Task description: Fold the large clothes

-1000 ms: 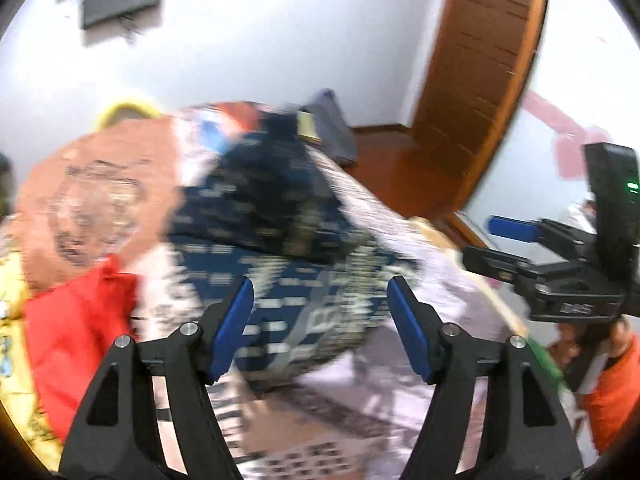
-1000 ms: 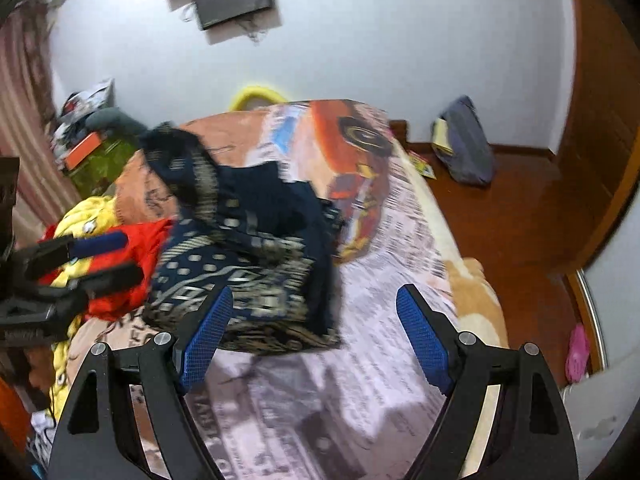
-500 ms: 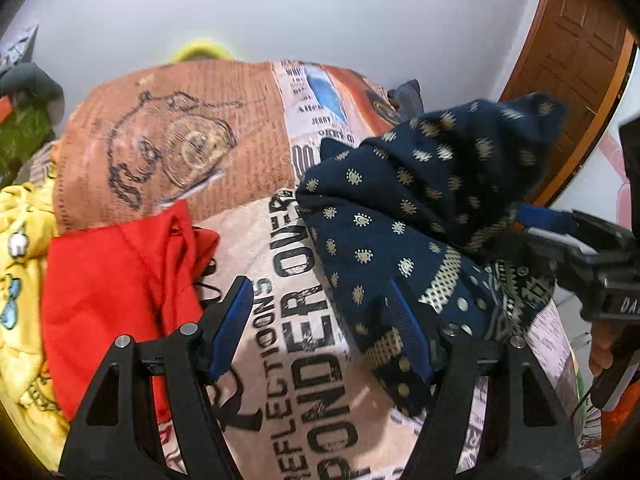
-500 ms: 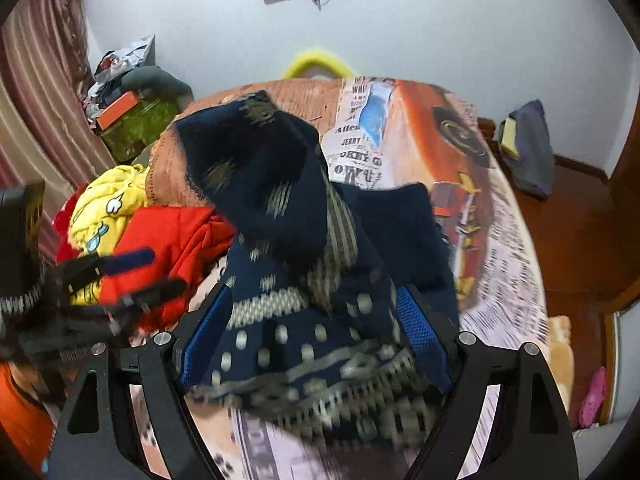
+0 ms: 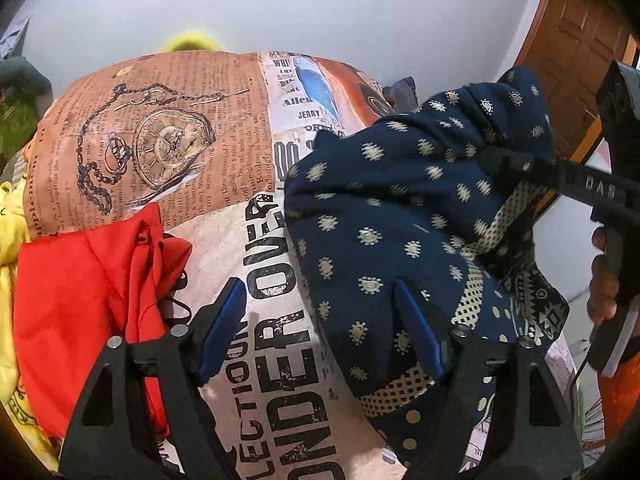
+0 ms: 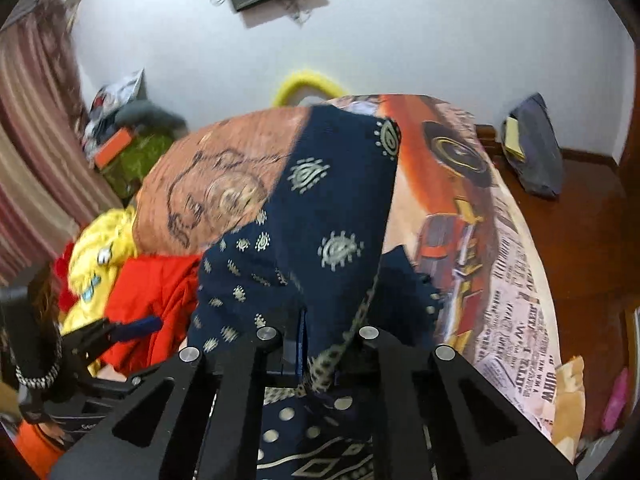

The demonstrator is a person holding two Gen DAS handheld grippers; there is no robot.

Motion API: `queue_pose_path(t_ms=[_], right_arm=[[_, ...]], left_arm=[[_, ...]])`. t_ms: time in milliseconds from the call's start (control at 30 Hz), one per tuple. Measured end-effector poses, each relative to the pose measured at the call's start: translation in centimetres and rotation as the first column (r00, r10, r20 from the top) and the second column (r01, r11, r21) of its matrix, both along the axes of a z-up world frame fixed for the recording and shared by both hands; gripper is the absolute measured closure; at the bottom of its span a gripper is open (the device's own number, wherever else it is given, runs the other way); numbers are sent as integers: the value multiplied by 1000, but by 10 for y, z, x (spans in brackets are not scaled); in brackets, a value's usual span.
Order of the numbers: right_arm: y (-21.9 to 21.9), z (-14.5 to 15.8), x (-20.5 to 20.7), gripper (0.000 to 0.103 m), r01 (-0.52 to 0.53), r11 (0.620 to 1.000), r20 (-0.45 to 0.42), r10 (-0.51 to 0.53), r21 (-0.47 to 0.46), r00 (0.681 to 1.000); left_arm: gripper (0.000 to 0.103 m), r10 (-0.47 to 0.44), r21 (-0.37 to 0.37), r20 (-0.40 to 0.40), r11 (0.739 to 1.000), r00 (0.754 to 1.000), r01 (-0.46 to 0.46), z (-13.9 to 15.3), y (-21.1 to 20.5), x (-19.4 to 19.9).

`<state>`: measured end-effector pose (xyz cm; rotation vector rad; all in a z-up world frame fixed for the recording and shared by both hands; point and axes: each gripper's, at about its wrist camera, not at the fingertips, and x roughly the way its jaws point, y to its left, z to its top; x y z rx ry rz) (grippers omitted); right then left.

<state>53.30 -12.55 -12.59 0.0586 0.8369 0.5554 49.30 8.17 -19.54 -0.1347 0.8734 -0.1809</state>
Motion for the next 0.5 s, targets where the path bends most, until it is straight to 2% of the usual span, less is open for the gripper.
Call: queue_pose_path(t_ms=[133,200,300,367,433,500], right_arm=[[-22,-6,10,95,67,998,-29,-67,6,997],[-26,-17,22,95,100,994,-49,-102,-36,994],[-25,-42,35,92,111,989,-108,-122,-96,987],[-22,-50,35,86,112,983,-97,-126,-144,987],[-22,-48,31,68,124,975,-55,-136,-187,989],[-30,-39,28,65,148,969,-33,-157,-199,987]], left_arm=[[25,-17,26,3,1000,1000,17,1,-5,2],[22,-14,61,14,998,1000,13,0,-8,3],[21,7,42,-8,999,1000,-6,-8,-6,6],[21,22,29,-14,999,1000,-22,-10,-5,6],[21,24,47,-11,999,1000,-23,-10,-4,4],[22,32,85,-9,996,999,-31,-7,-5,2]])
